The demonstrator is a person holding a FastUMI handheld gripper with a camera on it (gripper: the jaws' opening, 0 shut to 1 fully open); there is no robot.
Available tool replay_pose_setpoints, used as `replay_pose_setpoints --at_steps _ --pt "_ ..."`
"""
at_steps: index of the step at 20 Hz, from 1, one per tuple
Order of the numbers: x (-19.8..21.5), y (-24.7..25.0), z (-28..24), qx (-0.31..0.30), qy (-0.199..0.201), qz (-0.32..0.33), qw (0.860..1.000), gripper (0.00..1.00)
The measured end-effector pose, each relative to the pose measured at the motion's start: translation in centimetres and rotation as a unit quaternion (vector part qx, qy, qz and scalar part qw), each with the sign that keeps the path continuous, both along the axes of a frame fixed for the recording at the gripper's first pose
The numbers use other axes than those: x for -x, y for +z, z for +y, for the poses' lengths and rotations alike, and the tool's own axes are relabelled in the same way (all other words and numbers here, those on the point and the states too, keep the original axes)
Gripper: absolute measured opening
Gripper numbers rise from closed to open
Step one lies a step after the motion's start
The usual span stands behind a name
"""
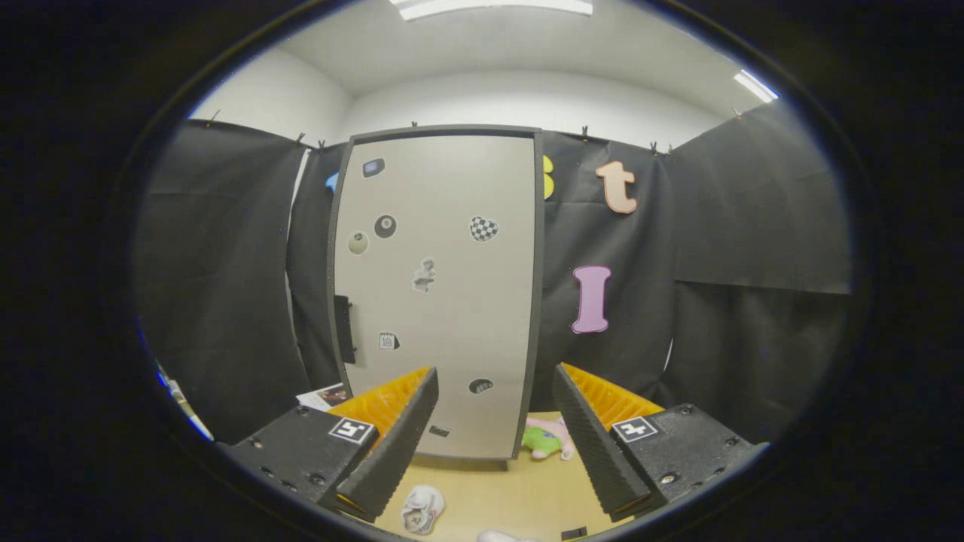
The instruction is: Open the shoe cabinet door, grab the shoes and put them into the shoe cabinet, then close the shoe cabinet door.
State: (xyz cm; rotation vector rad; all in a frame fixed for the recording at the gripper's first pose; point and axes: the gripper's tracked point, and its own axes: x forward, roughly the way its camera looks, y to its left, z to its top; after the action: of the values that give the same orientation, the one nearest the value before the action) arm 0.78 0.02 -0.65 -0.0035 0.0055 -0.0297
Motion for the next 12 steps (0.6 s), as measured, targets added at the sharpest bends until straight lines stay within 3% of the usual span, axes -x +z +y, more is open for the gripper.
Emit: replay_pose_setpoints --at_steps 4,12 --pt "-1.8 -0.6 1.4 -0.005 0.006 0.005 1.000 1.00" --pt "-9.0 -1.9 10.4 -0.002 0.040 0.006 0.999 1.00"
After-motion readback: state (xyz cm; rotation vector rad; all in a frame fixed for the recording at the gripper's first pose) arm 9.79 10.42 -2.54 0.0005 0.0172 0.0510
